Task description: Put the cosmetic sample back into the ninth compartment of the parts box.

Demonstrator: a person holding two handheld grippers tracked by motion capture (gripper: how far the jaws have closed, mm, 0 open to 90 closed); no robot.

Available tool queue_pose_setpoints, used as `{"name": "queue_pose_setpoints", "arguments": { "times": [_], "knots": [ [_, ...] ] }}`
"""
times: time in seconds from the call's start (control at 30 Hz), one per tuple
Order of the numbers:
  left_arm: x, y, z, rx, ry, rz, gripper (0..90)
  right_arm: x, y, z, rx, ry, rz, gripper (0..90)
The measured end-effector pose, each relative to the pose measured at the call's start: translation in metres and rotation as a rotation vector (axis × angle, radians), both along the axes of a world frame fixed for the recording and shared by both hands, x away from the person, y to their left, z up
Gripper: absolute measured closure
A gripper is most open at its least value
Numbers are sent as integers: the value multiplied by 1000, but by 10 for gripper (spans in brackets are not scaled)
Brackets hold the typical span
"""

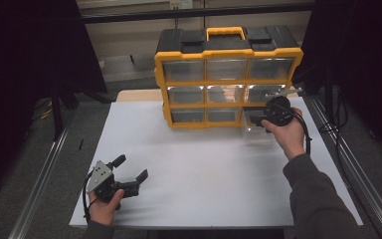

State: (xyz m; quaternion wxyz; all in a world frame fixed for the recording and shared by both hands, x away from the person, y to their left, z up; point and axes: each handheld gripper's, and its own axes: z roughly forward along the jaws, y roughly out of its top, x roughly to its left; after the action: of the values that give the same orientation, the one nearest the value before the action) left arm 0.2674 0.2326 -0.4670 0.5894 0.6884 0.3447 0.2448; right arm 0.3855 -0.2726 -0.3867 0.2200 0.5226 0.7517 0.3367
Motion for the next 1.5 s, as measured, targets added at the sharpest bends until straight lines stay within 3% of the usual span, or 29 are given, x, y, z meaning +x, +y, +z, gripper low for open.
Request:
{"name": "queue_pose_setpoints", "arguments": {
  "times": [1.07, 1.33, 1.4, 1.5],
  "knots": [
    [0, 0, 0, 6, 2, 0, 23, 4, -2, -5, 7, -7, -17, 397],
    [0, 0, 0, -1, 4, 3, 23, 4, -2, -5, 4, -10, -15, 395],
    [0, -2, 0, -19, 3, 9, 23, 4, -2, -5, 2, -10, -9, 395],
    [0, 0, 0, 3, 2, 2, 23, 4, -1, -6, 10, -12, -13, 382]
  ]
}}
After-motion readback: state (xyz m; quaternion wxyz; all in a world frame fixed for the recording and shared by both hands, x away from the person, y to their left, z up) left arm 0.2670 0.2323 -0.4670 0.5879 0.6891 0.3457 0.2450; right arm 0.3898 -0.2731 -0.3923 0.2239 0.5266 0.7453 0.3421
